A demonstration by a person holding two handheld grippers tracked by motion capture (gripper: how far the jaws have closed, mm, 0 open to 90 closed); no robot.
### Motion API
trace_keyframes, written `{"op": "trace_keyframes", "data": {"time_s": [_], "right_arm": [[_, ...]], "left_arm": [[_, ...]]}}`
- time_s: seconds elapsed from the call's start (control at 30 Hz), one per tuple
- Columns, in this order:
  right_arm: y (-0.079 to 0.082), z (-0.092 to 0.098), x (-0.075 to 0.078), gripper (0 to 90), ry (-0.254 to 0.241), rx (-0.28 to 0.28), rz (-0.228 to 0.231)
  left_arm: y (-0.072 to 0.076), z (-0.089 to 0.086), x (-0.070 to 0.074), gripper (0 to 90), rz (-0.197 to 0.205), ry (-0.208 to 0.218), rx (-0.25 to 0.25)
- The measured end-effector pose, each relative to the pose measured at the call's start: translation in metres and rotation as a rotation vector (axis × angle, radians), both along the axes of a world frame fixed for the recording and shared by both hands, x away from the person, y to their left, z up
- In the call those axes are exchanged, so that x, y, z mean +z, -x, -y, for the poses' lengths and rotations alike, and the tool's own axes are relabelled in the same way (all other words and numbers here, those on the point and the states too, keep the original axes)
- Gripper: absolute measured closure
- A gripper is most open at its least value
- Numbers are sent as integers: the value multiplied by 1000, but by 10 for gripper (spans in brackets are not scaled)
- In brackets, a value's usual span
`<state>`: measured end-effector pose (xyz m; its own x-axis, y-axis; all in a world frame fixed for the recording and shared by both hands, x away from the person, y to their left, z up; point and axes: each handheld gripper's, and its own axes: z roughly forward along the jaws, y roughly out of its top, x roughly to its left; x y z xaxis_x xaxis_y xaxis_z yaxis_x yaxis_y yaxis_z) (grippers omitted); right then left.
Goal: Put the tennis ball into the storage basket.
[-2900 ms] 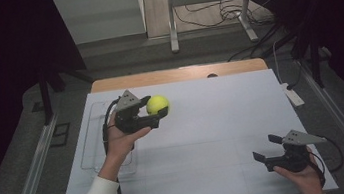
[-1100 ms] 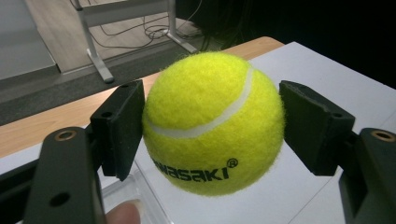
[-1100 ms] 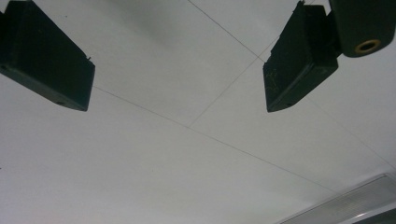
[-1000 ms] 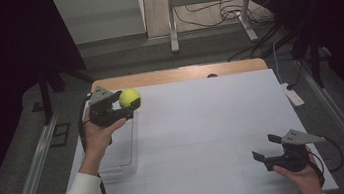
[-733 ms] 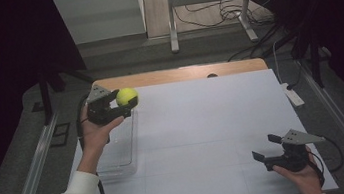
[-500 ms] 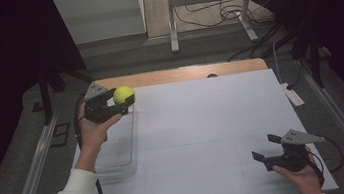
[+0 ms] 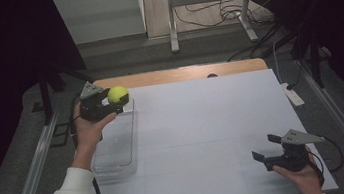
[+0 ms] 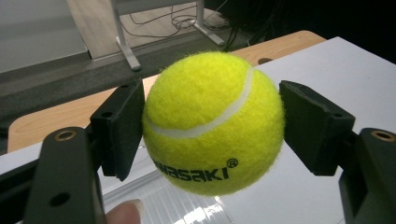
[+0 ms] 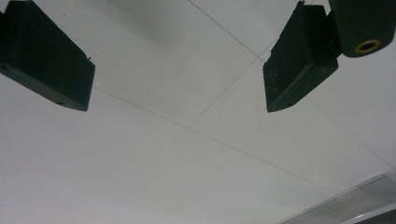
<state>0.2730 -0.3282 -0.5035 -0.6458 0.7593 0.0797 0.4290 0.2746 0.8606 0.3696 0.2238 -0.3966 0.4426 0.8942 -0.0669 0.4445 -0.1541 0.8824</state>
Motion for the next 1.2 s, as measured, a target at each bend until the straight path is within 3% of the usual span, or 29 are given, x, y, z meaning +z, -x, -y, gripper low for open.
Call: {"op": "trace_keyframes", "data": {"time_s": [1.2], "right_arm": [[0,-1,-1,92,-2,2,-3]], "left_arm": [[-12,-41,-5,270,-51,-35,119]]}}
